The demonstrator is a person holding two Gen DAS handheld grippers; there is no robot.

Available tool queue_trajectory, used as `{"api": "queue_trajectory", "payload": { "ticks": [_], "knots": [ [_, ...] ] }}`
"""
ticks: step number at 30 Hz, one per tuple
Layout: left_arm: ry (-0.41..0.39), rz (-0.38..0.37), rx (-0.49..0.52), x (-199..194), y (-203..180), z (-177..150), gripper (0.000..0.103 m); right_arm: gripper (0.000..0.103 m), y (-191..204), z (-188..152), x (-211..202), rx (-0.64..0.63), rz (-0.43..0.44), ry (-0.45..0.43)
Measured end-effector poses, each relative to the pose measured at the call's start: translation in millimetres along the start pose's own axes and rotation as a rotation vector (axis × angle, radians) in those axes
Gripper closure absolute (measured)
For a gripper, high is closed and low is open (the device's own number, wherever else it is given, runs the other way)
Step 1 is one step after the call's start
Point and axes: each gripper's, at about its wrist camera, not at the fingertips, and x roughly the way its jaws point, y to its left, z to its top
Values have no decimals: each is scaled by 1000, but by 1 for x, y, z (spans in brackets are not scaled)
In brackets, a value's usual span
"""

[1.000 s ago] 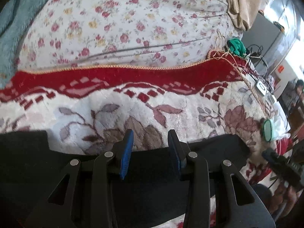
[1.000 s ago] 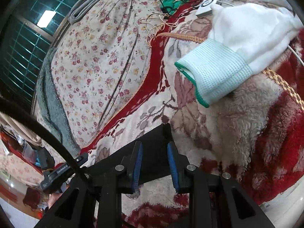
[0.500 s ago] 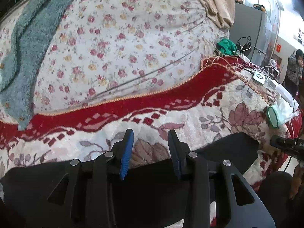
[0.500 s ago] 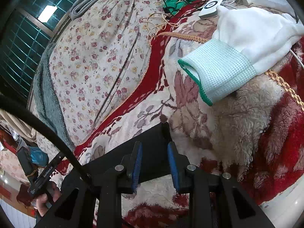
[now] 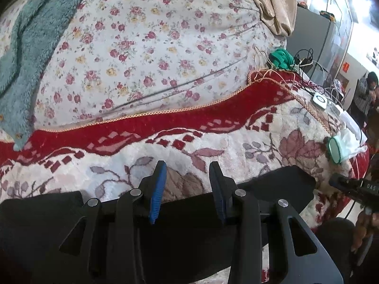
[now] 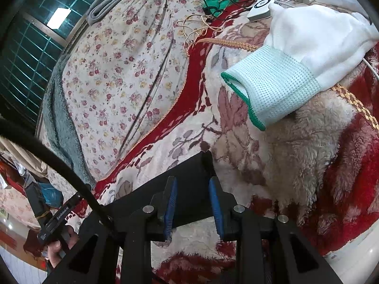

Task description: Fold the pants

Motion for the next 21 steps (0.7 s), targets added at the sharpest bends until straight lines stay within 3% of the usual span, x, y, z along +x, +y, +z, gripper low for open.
{"api": "queue_trajectory", "payload": {
  "ticks": [5,10,21],
  "knots": [
    [30,-5,-19,4,5,0,68,76,1,0,1,-9,1,3],
    [-6,52,15,-1,2,-2,68,76,1,0,2,-10,-7,13],
    [17,24,-4,4,7,-1,68,76,1,1,3,-15,-1,13]
  ]
}}
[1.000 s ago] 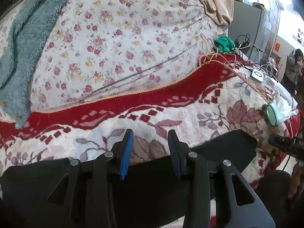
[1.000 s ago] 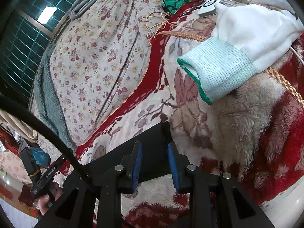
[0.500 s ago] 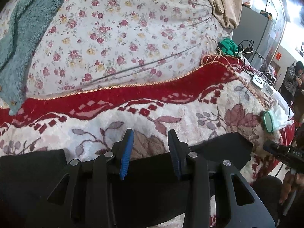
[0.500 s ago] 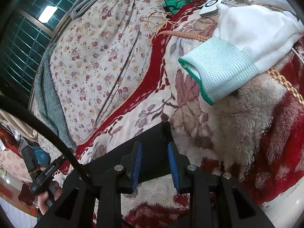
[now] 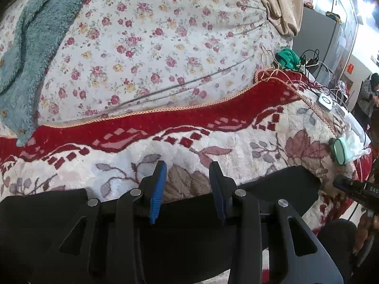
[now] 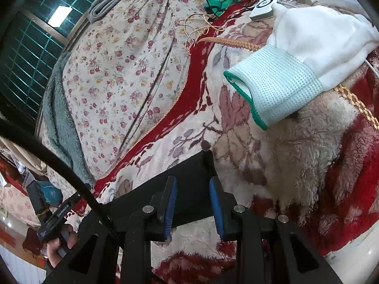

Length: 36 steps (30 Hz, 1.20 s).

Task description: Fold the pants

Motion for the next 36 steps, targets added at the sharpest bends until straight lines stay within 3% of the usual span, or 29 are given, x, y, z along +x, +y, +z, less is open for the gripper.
{"api": "queue_trajectory", "payload": {
  "ticks": [7,14,24,28,36],
  "knots": [
    [-12,-39,33,-2,-5,-3,68,76,1,0,1,-3,-5,11],
    [-1,-33,37,2,-5,-3,68,76,2,1,2,-10,-6,16],
    [-185,-43,-19,-18,8,2,68,76,3,1,1,-8,-3,18],
    [-133,-37,8,-14,4,3,68,76,3,1,2,-12,-2,15],
    [-125,8,8,-12,5,3,68,76,2,1,3,-12,-4,11]
  ]
}}
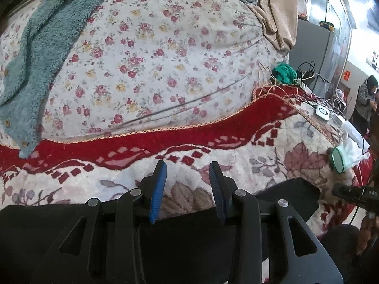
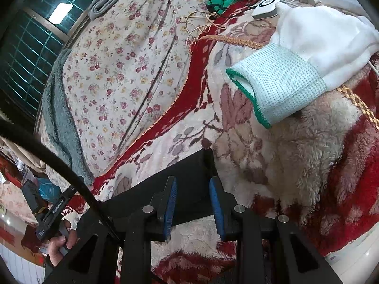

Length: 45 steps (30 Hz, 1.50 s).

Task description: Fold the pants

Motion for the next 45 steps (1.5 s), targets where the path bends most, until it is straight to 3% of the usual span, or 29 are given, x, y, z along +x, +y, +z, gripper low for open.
{"api": "queue_trajectory", "payload": {
  "ticks": [31,36,41,45],
  "knots": [
    [57,-33,-91,7,13,0,68,76,-2,0,5,-5,-6,11],
    [53,-101,-95,6,10,-1,68,76,-3,0,5,-6,-3,9],
    [75,-79,-104,9,10,-1,68,76,-3,0,4,-6,-2,7],
    [106,28,-100,17,15,-2,68,76,-4,1,3,-10,1,5]
  ]
}}
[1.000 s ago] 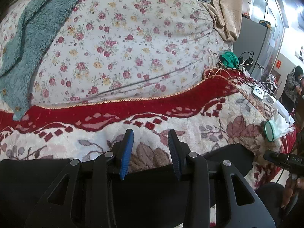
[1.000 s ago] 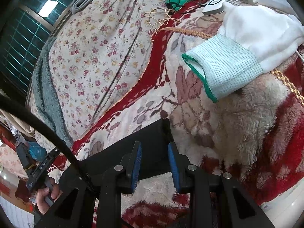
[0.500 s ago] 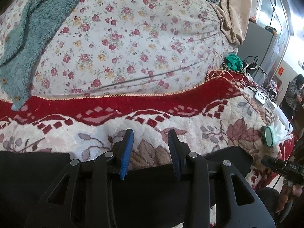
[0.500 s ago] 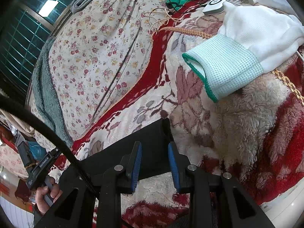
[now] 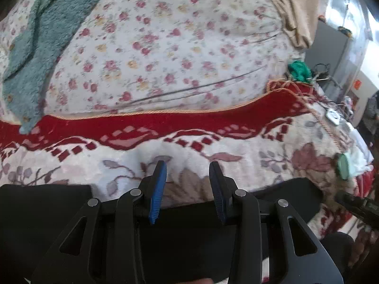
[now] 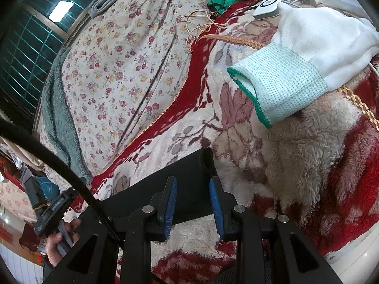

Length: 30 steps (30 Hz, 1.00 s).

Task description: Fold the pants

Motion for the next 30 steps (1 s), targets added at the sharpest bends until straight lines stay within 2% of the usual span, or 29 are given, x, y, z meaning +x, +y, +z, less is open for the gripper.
{"api": "queue_trajectory", "payload": {
  "ticks": [13,23,30],
  "knots": [
    [-19,-13,28,-3,-1,-2,68,76,3,1,0,-10,2,0],
    [-21,-34,6,-5,3,0,68,76,13,-1,3,-45,-19,3],
    [-23,-44,1,-5,3,1,68,76,4,0,0,-7,-10,2]
  ]
}}
